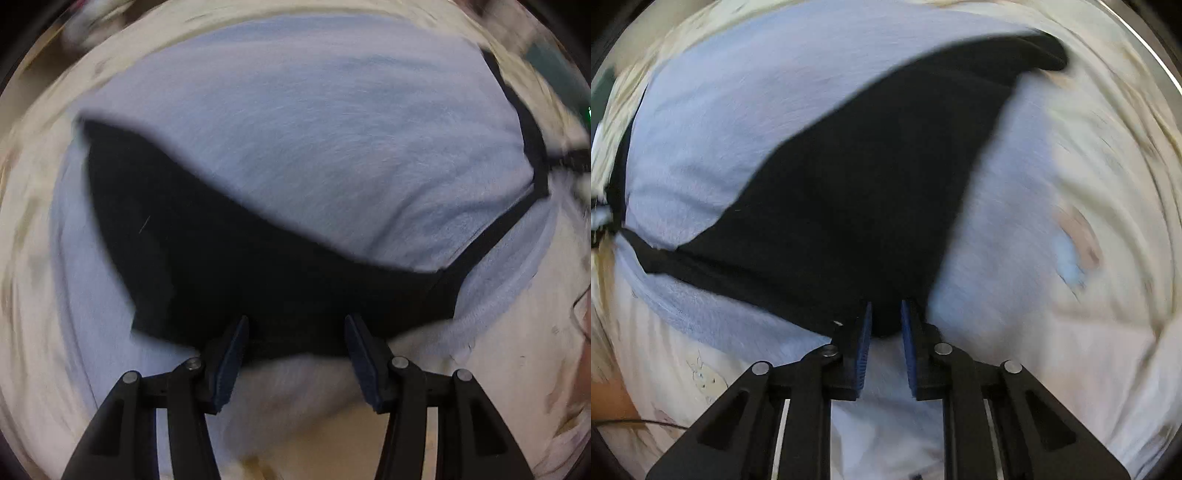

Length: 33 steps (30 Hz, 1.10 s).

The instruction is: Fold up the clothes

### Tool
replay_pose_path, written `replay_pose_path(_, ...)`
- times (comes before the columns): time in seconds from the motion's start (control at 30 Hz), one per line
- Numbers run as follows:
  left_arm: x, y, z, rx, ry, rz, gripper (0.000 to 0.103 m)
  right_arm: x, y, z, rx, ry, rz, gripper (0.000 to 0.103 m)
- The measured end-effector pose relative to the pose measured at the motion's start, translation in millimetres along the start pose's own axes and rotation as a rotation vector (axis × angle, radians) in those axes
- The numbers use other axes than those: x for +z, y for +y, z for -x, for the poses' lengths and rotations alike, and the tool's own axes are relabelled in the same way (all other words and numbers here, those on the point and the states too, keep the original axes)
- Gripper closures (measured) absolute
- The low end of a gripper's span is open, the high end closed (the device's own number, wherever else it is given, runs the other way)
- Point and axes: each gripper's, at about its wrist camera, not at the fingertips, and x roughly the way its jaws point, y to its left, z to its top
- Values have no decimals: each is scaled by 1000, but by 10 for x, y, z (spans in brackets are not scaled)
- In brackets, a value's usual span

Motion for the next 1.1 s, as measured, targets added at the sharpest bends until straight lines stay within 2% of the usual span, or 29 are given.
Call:
replay_pose_path(0.03,-16,68,63,-34,-28,57,49,-45,-42,57,6,-7,-23,79)
replay_pose_path(0.07,-29,133,126,-68,-56,112,49,-48,13,146,38,-33,-13,79)
replay_pose_path(0.13,103,93,267,-103,-133,132,49,27,170,286,125,-99,-3,79)
replay_pose_path(0.2,236,50,405,-137,-208,150,49,201,492,381,162,-145,53,79)
replay_pose_path(0.3,522,-267,310,-51,-186,40,48,429,1039,334,210,-128,188,79)
replay_pose_path(0.4,698,-516,49,-84,-93,-2,48,560,1464,161,263,-82,304,79)
replay_pose_path(0.5,659,-681,-123,-29,-44,-39,48,504,1673,-188,159,32,381,79)
replay_pose_path(0.57,588,-762,-154,-13,-30,-66,48,402,1544,-232,194,60,353,80)
replay_pose_path(0.67,410,-791,-68,-46,-20,-100,48,206,1254,-188,204,60,264,80)
replay_pose_path(0.73,340,-670,23,-100,-39,2,48,62,1033,-123,198,45,190,80)
replay_pose_path(0.83,292,-482,136,-176,-73,168,48,-159,738,77,191,-58,56,80)
replay_pose_path(0.87,310,-495,157,-155,-86,168,48,-218,700,118,210,-78,23,80)
replay_pose_path(0.97,378,-618,191,-118,-120,131,48,-226,861,95,219,-84,61,80)
replay_pose_path(1.1,343,-900,70,-66,-83,12,46,-192,1223,-89,174,-25,206,80)
